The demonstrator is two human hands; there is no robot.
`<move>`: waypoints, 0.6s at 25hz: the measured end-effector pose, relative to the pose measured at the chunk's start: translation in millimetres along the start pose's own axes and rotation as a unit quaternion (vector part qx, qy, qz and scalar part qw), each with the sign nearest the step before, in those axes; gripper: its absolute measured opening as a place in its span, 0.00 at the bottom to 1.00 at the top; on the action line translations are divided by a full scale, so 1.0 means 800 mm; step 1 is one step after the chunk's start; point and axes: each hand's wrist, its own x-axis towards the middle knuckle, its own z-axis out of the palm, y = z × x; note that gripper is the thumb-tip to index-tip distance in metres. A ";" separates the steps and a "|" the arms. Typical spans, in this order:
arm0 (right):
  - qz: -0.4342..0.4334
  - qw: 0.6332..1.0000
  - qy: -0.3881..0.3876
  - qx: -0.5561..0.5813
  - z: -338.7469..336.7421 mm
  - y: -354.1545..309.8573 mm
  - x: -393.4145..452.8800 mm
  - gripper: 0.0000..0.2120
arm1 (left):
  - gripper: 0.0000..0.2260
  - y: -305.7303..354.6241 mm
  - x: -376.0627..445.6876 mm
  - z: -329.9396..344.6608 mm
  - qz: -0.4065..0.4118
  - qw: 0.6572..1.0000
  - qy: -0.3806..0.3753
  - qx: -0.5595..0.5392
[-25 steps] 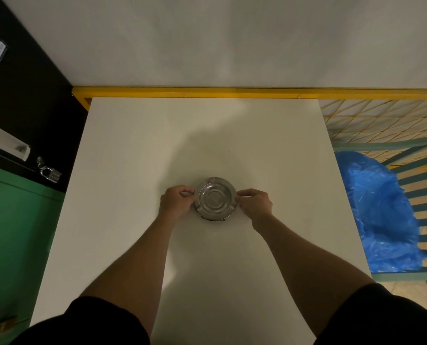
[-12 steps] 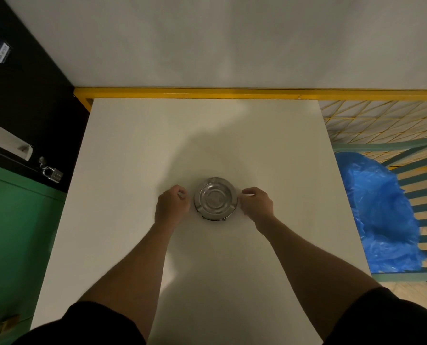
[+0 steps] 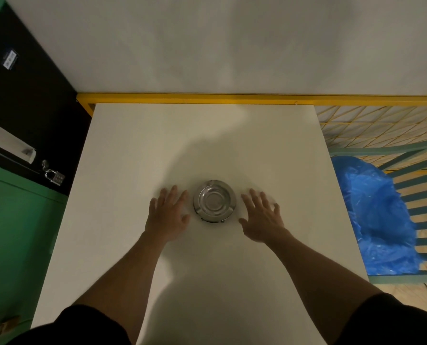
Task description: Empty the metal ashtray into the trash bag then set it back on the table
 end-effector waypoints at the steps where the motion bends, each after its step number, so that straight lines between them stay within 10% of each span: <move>1: -0.002 1.000 -0.006 -0.002 0.000 0.000 0.000 0.37 | 0.31 0.000 0.000 0.003 0.007 1.000 0.000 0.007; 15: 0.002 1.000 0.019 0.006 -0.046 -0.022 0.004 0.33 | 0.27 0.025 0.010 -0.068 0.024 0.997 0.000 -0.078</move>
